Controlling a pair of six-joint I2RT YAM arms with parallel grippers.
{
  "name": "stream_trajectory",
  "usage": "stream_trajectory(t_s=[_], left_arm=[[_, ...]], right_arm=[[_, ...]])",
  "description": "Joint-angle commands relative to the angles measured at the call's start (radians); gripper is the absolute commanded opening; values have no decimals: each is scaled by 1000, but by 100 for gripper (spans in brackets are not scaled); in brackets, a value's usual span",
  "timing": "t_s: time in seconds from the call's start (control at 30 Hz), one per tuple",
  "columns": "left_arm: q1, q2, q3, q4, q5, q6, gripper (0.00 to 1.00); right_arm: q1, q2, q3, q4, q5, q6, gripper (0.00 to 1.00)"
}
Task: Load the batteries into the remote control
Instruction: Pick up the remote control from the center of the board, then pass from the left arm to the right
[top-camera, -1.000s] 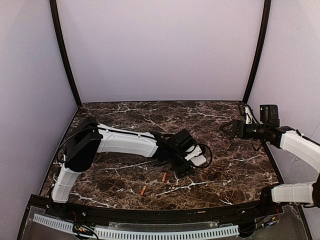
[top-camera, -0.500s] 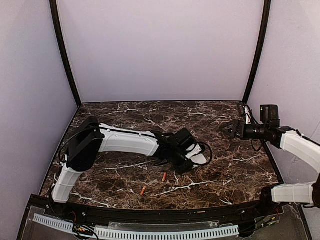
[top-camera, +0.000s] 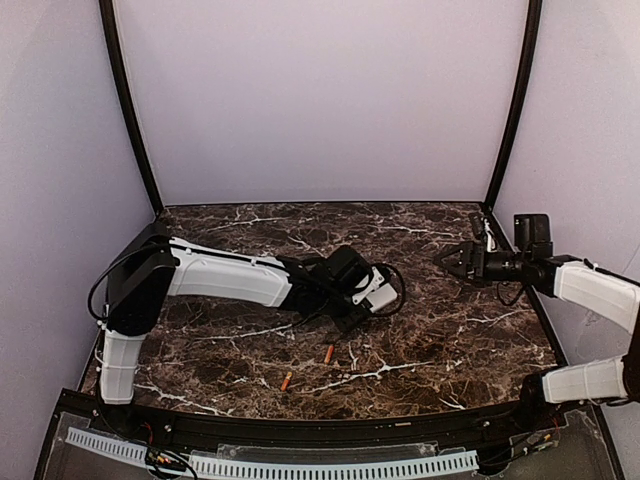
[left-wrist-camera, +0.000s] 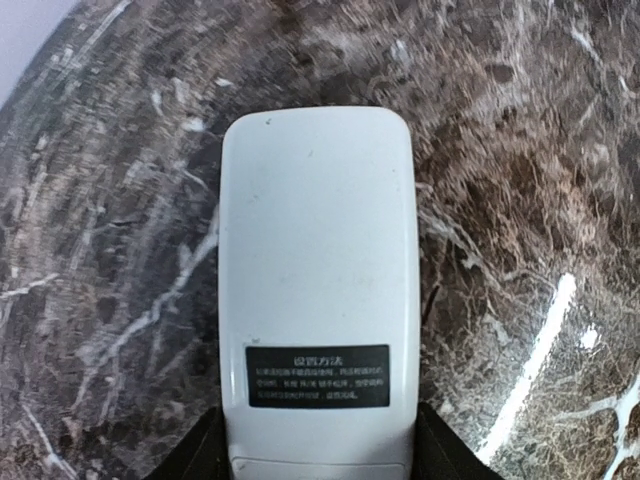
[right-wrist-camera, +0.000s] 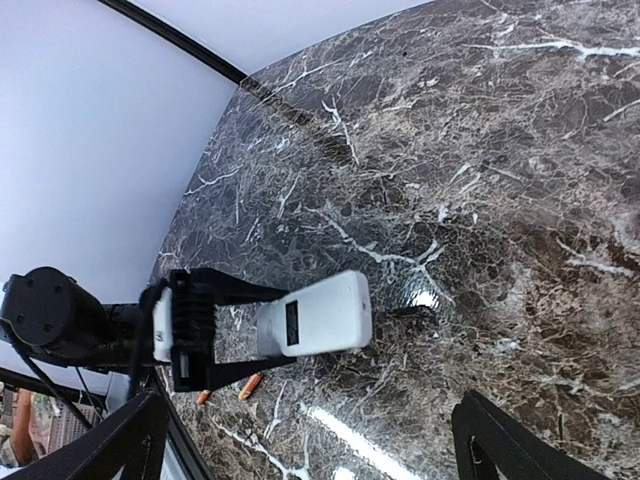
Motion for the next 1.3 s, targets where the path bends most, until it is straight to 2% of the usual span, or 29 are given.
stream_trajectory(t_s=[0.0, 0.37, 0.53, 0.7, 0.9, 1.13, 1.27], left_arm=[[4, -160, -79, 159, -93, -13, 49], [1, -301, -193, 301, -120, -25, 46], [-4, -319, -211, 308, -130, -25, 45], [-8, -336, -236, 331, -144, -33, 44], [-14, -366, -264, 358, -161, -20, 44], [-15, -402, -306, 398, -177, -22, 44], [-16, -420, -329, 416, -183, -24, 44]], right_arm=[[40, 27, -31, 126, -52, 102, 99], [224, 160, 56, 231, 3, 204, 99], [278, 240, 87, 349, 21, 295, 96], [332, 302, 133, 394, 62, 329, 94], [369, 378, 182, 435, 82, 369, 82], [386, 407, 210, 482, 91, 409, 62], [394, 426, 224, 497, 88, 420, 55]])
